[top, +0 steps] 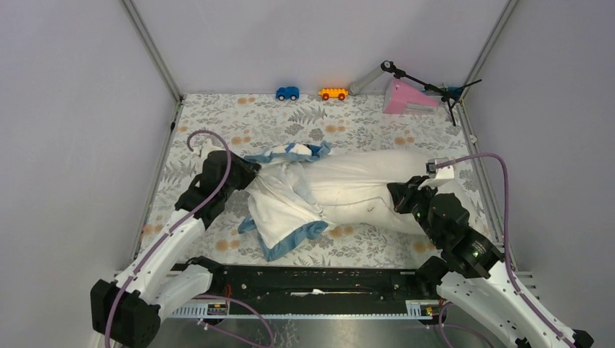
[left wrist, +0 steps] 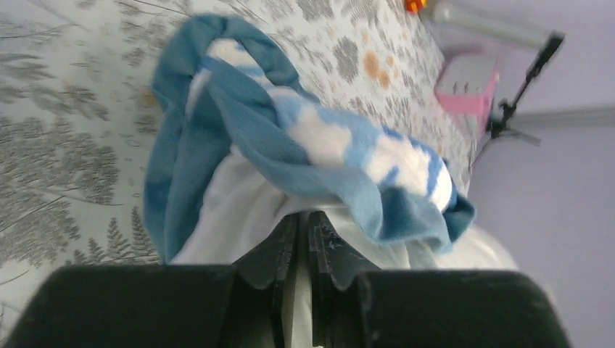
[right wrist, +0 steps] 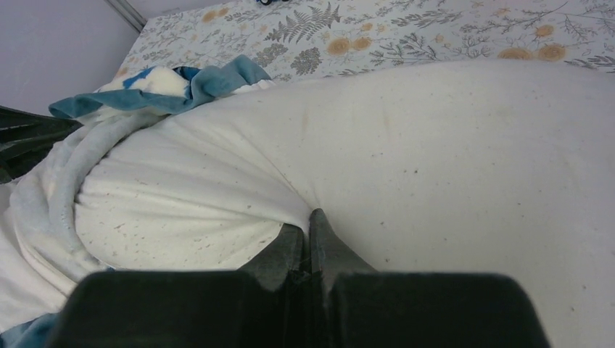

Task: Remove the pillowcase from the pillow

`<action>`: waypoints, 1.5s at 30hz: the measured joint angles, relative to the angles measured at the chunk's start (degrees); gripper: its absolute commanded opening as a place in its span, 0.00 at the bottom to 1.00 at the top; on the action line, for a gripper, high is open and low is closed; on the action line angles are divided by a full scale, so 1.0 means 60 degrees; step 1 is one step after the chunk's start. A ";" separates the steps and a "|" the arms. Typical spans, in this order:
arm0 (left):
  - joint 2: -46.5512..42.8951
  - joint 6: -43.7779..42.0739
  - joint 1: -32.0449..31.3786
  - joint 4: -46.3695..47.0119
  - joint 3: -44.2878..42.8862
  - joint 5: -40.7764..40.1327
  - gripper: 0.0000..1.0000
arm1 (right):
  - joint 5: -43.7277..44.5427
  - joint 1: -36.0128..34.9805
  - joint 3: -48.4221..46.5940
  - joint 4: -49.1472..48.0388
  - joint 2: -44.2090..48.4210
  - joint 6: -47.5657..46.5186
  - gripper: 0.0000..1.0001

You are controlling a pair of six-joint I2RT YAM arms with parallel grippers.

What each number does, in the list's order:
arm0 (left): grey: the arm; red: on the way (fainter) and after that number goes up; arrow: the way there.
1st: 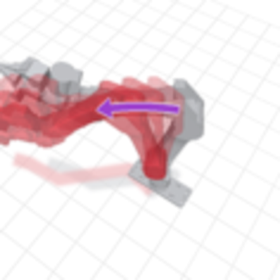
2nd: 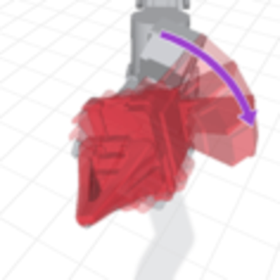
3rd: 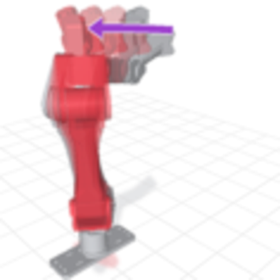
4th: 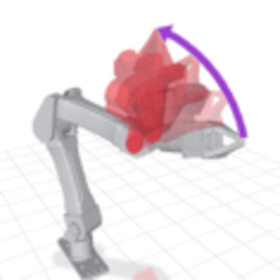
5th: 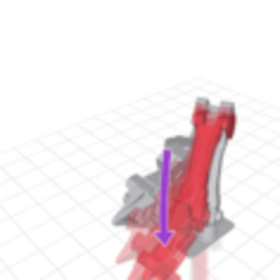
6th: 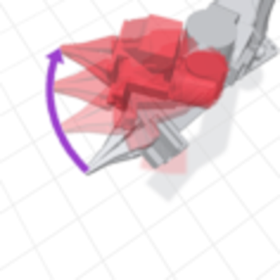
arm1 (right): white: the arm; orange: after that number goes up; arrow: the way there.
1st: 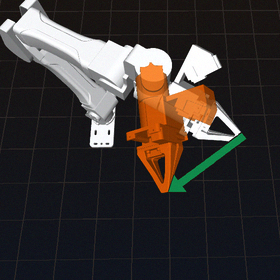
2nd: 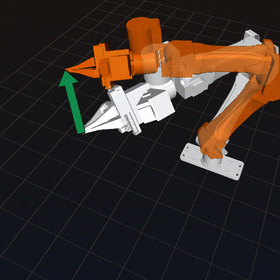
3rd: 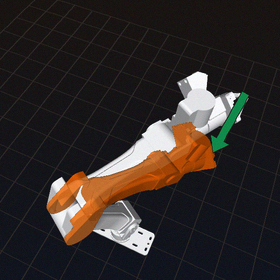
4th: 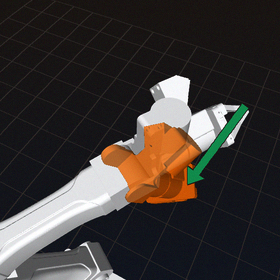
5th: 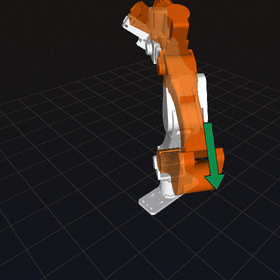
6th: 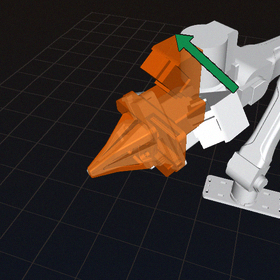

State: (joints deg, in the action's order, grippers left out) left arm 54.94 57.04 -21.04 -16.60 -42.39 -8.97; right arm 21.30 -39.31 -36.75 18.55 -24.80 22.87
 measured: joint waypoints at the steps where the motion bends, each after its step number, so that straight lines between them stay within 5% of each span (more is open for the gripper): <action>1: -0.0186 0.0295 0.0044 -0.0160 0.0058 -0.0073 0.05 | -0.0004 -0.0004 0.0000 0.0000 -0.0015 0.0026 0.00; 6: -0.1151 0.1290 0.1268 -0.1752 0.0419 -0.3759 0.05 | 0.1792 0.0208 0.0000 0.0441 0.0127 -0.0117 0.00; 10: -0.1916 0.1756 0.1330 -0.2452 0.0812 -0.5180 0.04 | 0.2962 0.0295 0.0000 0.0663 0.0419 -0.0171 0.00; 13: -0.2116 0.1366 0.1333 -0.2065 0.1038 -0.5206 0.04 | 0.3078 0.0306 0.0000 0.0652 0.0404 -0.0211 0.00; 19: -0.1140 -0.0295 0.1330 -0.0590 0.0914 -0.3391 0.06 | 0.1763 0.0324 0.0000 0.0222 -0.0514 -0.0397 0.23; 21: -0.0426 -0.0805 0.1322 -0.0444 0.0594 -0.2637 0.16 | 0.1027 0.0328 -0.0007 0.0011 -0.0929 -0.0484 0.33; 26: 0.0175 -0.1825 0.1297 -0.0157 0.0095 -0.0754 0.63 | -0.0477 0.0328 -0.0178 -0.0423 -0.1741 -0.0641 0.75; 30: 0.0146 -0.2273 0.1045 0.0073 -0.0149 0.0630 0.78 | -0.1341 0.0331 -0.0525 -0.0579 -0.2259 -0.0823 0.90; 33: 0.0182 -0.2648 -0.0149 -0.0124 -0.0831 0.0860 0.80 | -0.1978 0.0331 -0.0973 -0.0579 -0.2809 -0.0987 0.93; 41: 0.1668 -0.4448 -0.5308 -0.0331 -0.3559 -0.0659 0.85 | -0.2393 0.0331 -0.2295 0.0237 -0.4809 -0.1279 0.98; 45: 0.2444 -0.5333 -0.6586 -0.0696 -0.3952 -0.1701 0.92 | -0.1519 0.0331 -0.2299 0.0729 -0.4805 -0.1169 0.99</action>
State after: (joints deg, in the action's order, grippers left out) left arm 69.60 25.04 -60.55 -20.78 -66.11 -19.18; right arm 12.19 -37.32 -50.54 22.92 -53.63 15.86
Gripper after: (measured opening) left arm 0.866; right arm 0.984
